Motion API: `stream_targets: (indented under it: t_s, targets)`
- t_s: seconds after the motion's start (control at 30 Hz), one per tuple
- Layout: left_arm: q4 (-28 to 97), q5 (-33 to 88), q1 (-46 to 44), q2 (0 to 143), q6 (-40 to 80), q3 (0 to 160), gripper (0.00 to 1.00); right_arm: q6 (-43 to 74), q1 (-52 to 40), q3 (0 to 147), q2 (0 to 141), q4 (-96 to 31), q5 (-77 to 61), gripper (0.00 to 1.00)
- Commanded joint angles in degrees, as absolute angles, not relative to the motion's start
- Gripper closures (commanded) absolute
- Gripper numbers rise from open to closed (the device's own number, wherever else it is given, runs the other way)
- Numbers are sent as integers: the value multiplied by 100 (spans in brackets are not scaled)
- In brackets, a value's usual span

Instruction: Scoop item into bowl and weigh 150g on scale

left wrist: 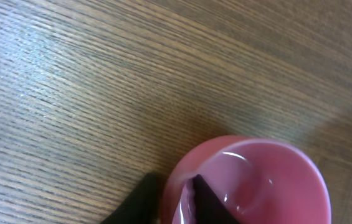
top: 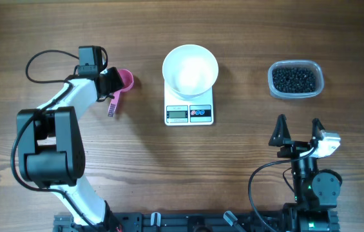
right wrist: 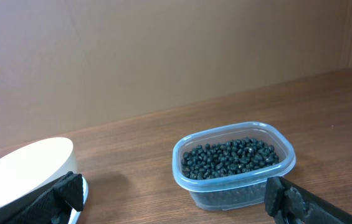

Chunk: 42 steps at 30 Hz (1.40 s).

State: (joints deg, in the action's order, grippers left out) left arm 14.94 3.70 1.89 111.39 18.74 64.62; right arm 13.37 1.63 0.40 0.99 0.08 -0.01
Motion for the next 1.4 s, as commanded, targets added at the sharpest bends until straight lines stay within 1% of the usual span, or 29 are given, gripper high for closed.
stream_targets:
  t_s: [0.0, 0.27, 0.47, 0.63, 0.73, 0.83, 1.03, 1.27, 1.3, 1.33, 1.37]
  targets:
    - [1505, 464, 174, 11163, 2340, 6484, 96, 1354, 180, 32, 43, 34, -12, 0]
    - [2043, 388, 172, 10897, 3059, 6486, 96, 1354, 180, 32, 43, 34, -12, 0]
    - [3188, -434, 172, 10114, 4569, 6486, 96, 1356, 180, 32, 43, 34, -12, 0]
    - [4171, -432, 174, 9131, 5655, 6486, 96, 1354, 180, 32, 43, 36, -12, 0]
    - [4604, -200, 172, 8473, 6276, 6486, 96, 1356, 180, 32, 43, 34, -12, 0]
    - [4856, 423, 172, 7876, 6368, 6486, 96, 1354, 180, 32, 43, 34, -12, 0]
    - [4950, 1251, 172, 7091, 6287, 6484, 96, 1352, 180, 32, 43, 36, -12, 0]
    - [5428, 1260, 172, 6608, 6445, 6484, 96, 1385, 180, 32, 43, 45, -14, 0]
    - [5568, 1260, 172, 6554, 6567, 6484, 96, 1511, 180, 32, 43, 60, -27, 0]
    - [5725, 1232, 172, 6508, 6757, 6484, 96, 1881, 180, 32, 43, 30, -141, 0]
    - [6020, 1153, 172, 6447, 7218, 6484, 96, 2646, 178, 32, 43, 5, -548, 0]
